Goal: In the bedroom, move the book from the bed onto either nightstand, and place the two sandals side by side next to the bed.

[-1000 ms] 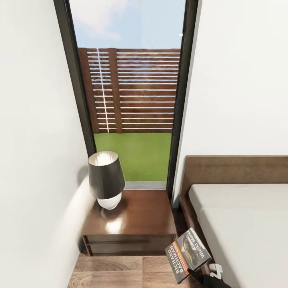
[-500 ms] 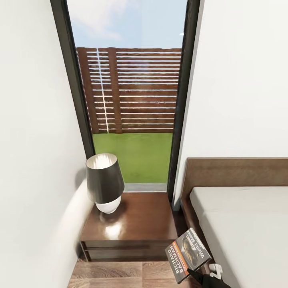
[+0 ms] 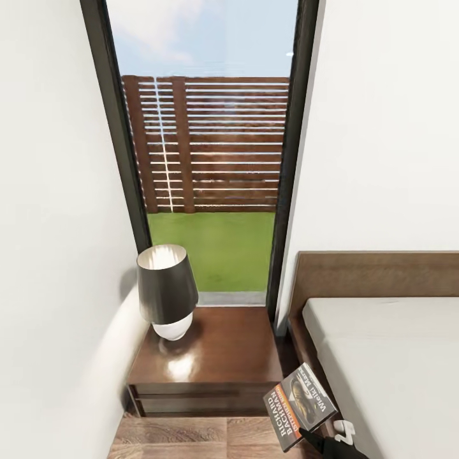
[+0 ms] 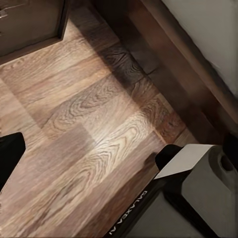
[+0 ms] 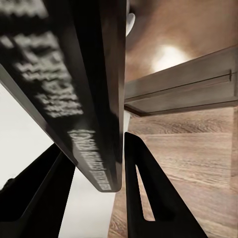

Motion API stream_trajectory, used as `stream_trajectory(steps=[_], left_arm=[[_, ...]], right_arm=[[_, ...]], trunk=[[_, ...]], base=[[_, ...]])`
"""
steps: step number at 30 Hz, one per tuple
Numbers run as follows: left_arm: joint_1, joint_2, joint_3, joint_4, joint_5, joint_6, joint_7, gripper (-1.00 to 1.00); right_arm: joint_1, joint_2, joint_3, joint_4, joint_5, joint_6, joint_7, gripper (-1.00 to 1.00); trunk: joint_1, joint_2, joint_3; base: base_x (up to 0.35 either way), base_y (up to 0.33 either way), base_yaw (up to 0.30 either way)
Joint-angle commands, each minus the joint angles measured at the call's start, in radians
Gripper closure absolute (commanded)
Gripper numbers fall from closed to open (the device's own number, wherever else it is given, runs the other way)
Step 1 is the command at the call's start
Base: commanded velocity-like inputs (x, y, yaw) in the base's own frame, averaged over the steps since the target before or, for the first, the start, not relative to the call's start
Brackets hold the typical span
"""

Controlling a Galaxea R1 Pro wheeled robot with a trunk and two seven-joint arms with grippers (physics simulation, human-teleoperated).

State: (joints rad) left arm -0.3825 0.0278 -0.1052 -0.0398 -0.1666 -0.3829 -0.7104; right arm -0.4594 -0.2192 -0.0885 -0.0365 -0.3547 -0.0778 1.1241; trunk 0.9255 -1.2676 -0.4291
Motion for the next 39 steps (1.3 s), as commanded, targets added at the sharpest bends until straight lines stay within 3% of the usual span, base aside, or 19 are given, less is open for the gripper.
stream_trajectory(steps=[1,7,11,19,30,39], left_arm=[[-0.001,0.0,-0.009,-0.006,-0.001,-0.006,0.001,-1.0],[-0.002,0.007,-0.002,-0.046,0.007,-0.003,-0.014,-1.0],[-0.002,0.006,0.031,-0.046,0.006,-0.002,-0.014,-1.0],[-0.002,0.006,0.034,-0.046,0.005,-0.002,-0.014,-1.0],[-0.002,0.006,0.035,-0.046,0.005,-0.002,-0.014,-1.0],[-0.002,0.005,0.037,-0.052,0.005,-0.002,-0.017,-1.0]], right_arm=[[-0.001,0.0,-0.008,0.001,0.01,-0.008,0.002,1.0],[-0.001,0.001,-0.008,0.0,0.01,-0.008,0.003,1.0],[-0.001,0.001,-0.008,0.0,0.011,-0.008,0.004,1.0],[-0.001,0.001,-0.008,0.0,0.011,-0.008,0.005,1.0],[-0.001,0.001,-0.008,0.0,0.011,-0.008,0.005,1.0],[-0.001,0.001,-0.008,0.0,0.011,-0.008,0.006,1.0]], trunk=[[0.0,-0.001,-0.001],[0.0,-0.001,-0.001],[0.0,-0.001,-0.001],[0.0,-0.001,-0.001],[0.0,-0.001,-0.001],[0.0,-0.001,-0.001]], base=[[0.0,0.0,0.0],[0.0,0.0,0.0],[0.188,0.0,0.0],[0.187,0.0,0.004],[0.008,0.0,0.226],[0.142,0.0,0.038]])
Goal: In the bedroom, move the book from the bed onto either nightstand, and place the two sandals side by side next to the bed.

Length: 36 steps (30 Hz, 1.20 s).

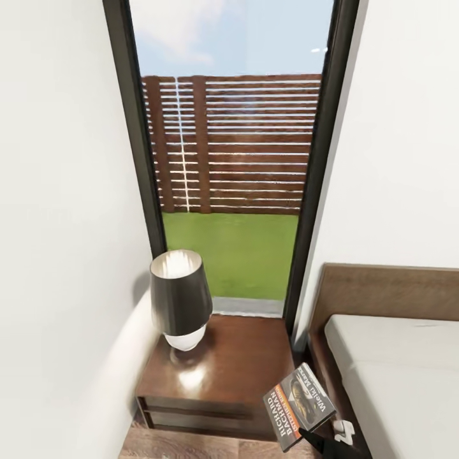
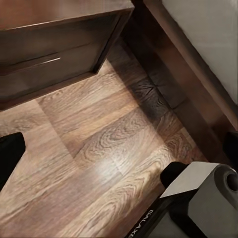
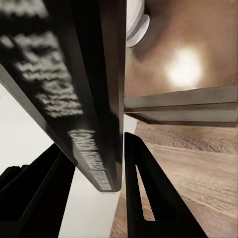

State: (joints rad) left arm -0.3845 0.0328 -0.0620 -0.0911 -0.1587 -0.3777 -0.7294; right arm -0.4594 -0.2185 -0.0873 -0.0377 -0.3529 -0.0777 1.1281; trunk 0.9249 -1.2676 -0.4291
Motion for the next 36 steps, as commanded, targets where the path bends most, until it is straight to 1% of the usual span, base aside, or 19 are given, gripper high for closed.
stream_trajectory(steps=[1,5,7,9,11,13,14,16,19,20,21,22,24,26,27,28,29,32,36], left_arm=[[-0.001,0.001,-0.005,-0.007,-0.002,-0.007,-0.002,-1.0],[-0.001,0.003,0.0,-0.098,0.004,0.021,-0.062,-1.0],[-0.001,0.004,0.001,-0.195,0.022,0.101,-0.127,-1.0],[-0.001,0.005,0.0,-0.315,0.04,0.203,-0.213,-1.0],[-0.001,0.023,-0.001,-0.403,0.049,0.262,-0.302,-1.0],[-0.001,0.048,0.009,-0.463,0.057,0.29,-0.409,-1.0],[-0.001,0.052,0.014,-0.473,0.059,0.293,-0.429,-1.0],[-0.001,0.07,0.054,-0.534,0.076,0.306,-0.529,-1.0],[-0.001,0.077,0.071,-0.585,0.083,0.327,-0.59,-1.0],[-0.001,0.079,0.075,-0.606,0.086,0.341,-0.639,-1.0],[-0.001,0.08,0.076,-0.611,0.087,0.344,-0.658,-1.0],[-0.001,0.081,0.078,-0.618,0.089,0.349,-0.695,-1.0],[-0.001,0.082,0.097,-0.625,0.091,0.355,-0.761,-1.0],[-0.001,0.081,0.126,-0.627,0.092,0.358,-0.788,-1.0],[-0.001,0.081,0.151,-0.628,0.092,0.362,-0.799,-1.0],[-0.001,0.079,0.188,-0.629,0.091,0.37,-0.808,-1.0],[-0.001,0.079,0.205,-0.629,0.091,0.376,-0.812,-1.0],[-0.001,0.077,0.231,-0.63,0.091,0.396,-0.817,-1.0],[-0.001,0.075,0.235,-0.63,0.09,0.399,-0.815,-1.0]], right_arm=[[-0.001,0.0,-0.01,0.001,0.009,-0.008,0.002,1.0],[-0.001,0.0,-0.01,0.001,0.009,-0.008,0.0,1.0],[-0.001,0.0,-0.009,0.001,0.009,-0.008,-0.002,1.0],[-0.001,0.0,-0.01,0.001,0.009,-0.008,-0.003,1.0],[-0.001,0.0,-0.01,0.001,0.009,-0.008,-0.003,1.0],[-0.001,-0.001,-0.01,0.001,0.009,-0.008,-0.005,1.0],[-0.001,0.0,-0.01,0.001,0.009,-0.008,-0.005,1.0],[-0.001,0.0,-0.009,0.001,0.009,-0.008,-0.005,1.0],[-0.001,0.0,-0.01,0.001,0.009,-0.008,-0.006,1.0],[-0.001,-0.001,-0.01,0.001,0.009,-0.008,-0.006,1.0],[-0.001,-0.001,-0.01,0.001,0.009,-0.008,-0.006,1.0],[-0.001,-0.001,-0.01,0.001,0.009,-0.008,-0.007,1.0],[-0.001,0.0,-0.01,0.001,0.009,-0.008,-0.008,1.0],[-0.001,0.0,-0.01,0.001,0.009,-0.008,-0.008,1.0],[-0.001,0.0,-0.01,0.001,0.009,-0.008,-0.008,1.0],[-0.001,0.0,-0.01,0.001,0.009,-0.008,-0.008,1.0],[-0.001,0.0,-0.01,0.001,0.009,-0.008,-0.008,1.0],[-0.001,0.001,-0.01,0.001,0.009,-0.008,-0.007,1.0],[-0.001,0.001,-0.01,0.001,0.009,-0.008,-0.007,1.0]], trunk=[[0.001,-0.001,-0.001],[0.001,-0.001,-0.001],[0.001,-0.001,-0.001],[0.001,-0.001,-0.001],[0.001,-0.001,-0.001],[0.001,-0.001,-0.001],[0.001,-0.001,-0.001],[0.001,-0.001,-0.001],[0.001,-0.001,-0.001],[0.001,-0.001,-0.001],[0.001,-0.001,-0.001],[0.001,-0.001,-0.001],[0.001,-0.001,-0.001],[0.001,-0.001,-0.001],[0.001,-0.001,-0.001],[0.001,-0.001,-0.001],[0.001,-0.001,-0.001],[0.001,-0.001,-0.001],[0.001,-0.001,-0.001]], base=[[0.294,0.0,0.003],[0.133,0.0,0.001],[0.039,0.0,0.0],[0.016,0.0,0.0],[0.006,0.0,0.0],[0.002,0.0,0.0],[0.001,0.0,0.0],[0.0,0.0,0.0],[0.0,0.0,0.0],[0.0,0.0,0.0],[0.0,0.0,0.0],[0.0,0.0,0.0],[0.0,0.0,0.0],[0.0,0.0,0.0],[0.0,0.0,0.0],[0.0,0.0,0.0],[0.0,0.0,0.0],[0.019,0.0,0.0],[0.209,0.0,0.0]])
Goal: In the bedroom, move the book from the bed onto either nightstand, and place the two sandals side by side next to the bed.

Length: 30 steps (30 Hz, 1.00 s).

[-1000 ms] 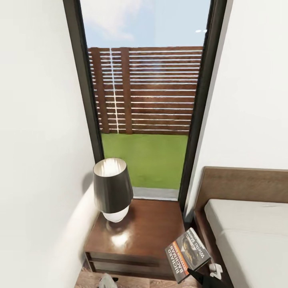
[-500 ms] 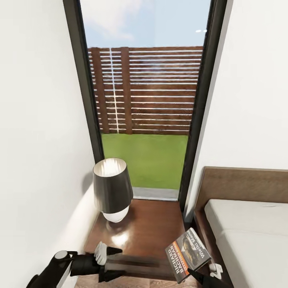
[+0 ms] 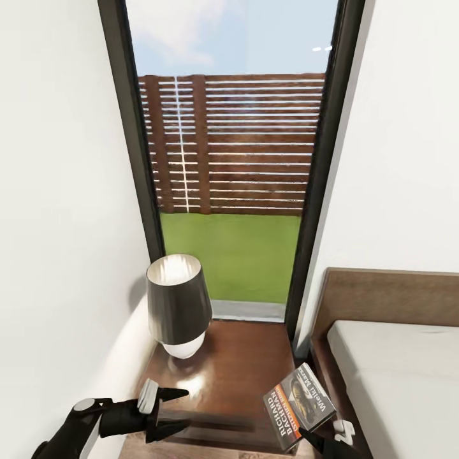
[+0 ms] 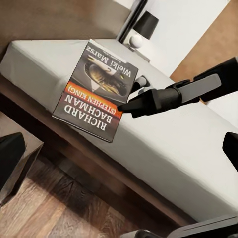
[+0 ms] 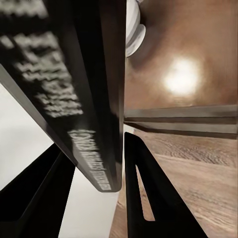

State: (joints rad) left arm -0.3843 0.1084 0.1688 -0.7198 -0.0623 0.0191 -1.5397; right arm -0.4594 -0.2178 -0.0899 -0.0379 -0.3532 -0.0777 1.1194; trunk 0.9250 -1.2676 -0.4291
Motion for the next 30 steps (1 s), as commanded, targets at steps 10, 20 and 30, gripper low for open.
stream_trajectory(steps=[10,20,30], left_arm=[[-0.001,-0.032,-0.001,0.002,-0.009,0.001,-0.001,-1.0],[-0.001,-0.036,0.0,0.003,-0.011,0.001,0.0,-1.0],[-0.001,-0.036,-0.001,0.004,-0.011,0.001,0.0,-1.0]], right_arm=[[-0.001,0.0,-0.007,0.001,0.01,-0.008,0.002,1.0],[-0.001,0.0,-0.007,0.001,0.01,-0.008,0.002,1.0],[-0.001,0.0,-0.007,0.001,0.01,-0.008,0.002,1.0]], trunk=[[0.0,-0.001,-0.001],[0.0,-0.001,-0.001],[0.0,-0.001,-0.001]], base=[[0.04,0.0,0.0],[0.096,0.0,0.0],[0.057,0.0,0.0]])
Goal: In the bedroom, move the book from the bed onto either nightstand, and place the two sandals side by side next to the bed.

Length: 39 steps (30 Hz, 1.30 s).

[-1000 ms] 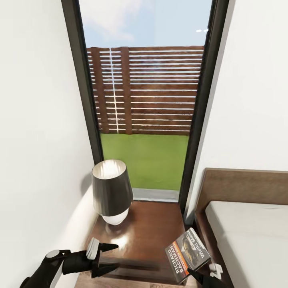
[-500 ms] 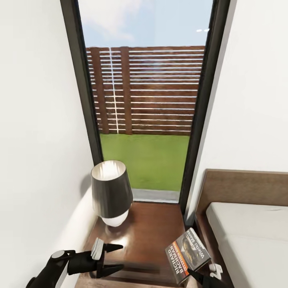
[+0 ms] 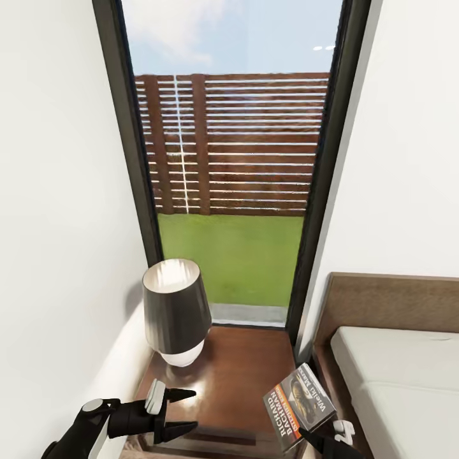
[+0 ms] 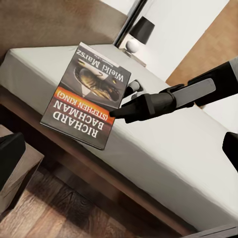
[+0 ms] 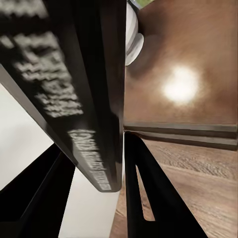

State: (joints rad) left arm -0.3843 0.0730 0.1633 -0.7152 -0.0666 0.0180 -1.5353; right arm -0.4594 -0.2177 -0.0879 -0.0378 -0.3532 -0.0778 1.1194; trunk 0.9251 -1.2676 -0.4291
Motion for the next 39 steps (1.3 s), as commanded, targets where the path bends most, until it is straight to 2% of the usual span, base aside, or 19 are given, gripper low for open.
stream_trajectory(steps=[1,12,24,31,34,39], left_arm=[[-0.001,-0.001,0.004,-0.001,-0.007,0.002,-0.005,-1.0],[-0.001,-0.001,0.005,0.0,-0.007,0.002,-0.005,-1.0],[-0.001,-0.001,0.004,0.001,-0.007,0.002,-0.005,-1.0],[-0.001,-0.002,0.004,0.002,-0.007,0.002,-0.004,-1.0],[-0.001,-0.017,0.005,0.002,-0.008,0.002,-0.003,-1.0],[-0.001,-0.021,0.005,0.002,-0.009,0.002,-0.003,-1.0]], right_arm=[[-0.001,0.0,-0.009,0.001,0.01,-0.008,0.002,1.0],[-0.001,0.0,-0.009,0.001,0.01,-0.008,0.002,1.0],[-0.001,0.001,-0.009,0.001,0.01,-0.008,0.001,1.0],[-0.001,0.0,-0.009,0.001,0.01,-0.008,0.002,1.0],[-0.001,0.001,-0.009,0.001,0.01,-0.008,0.001,1.0],[-0.001,0.004,-0.009,0.0,0.01,-0.005,0.004,1.0]], trunk=[[0.0,-0.001,-0.001],[0.0,-0.001,-0.001],[0.0,-0.001,-0.001],[0.0,-0.001,-0.001],[0.0,-0.001,-0.001],[0.0,-0.001,-0.001]], base=[[0.243,0.0,0.0],[0.276,0.0,0.002],[0.02,0.0,0.2],[0.001,0.0,0.041],[0.16,0.0,0.003],[0.137,0.0,0.0]])
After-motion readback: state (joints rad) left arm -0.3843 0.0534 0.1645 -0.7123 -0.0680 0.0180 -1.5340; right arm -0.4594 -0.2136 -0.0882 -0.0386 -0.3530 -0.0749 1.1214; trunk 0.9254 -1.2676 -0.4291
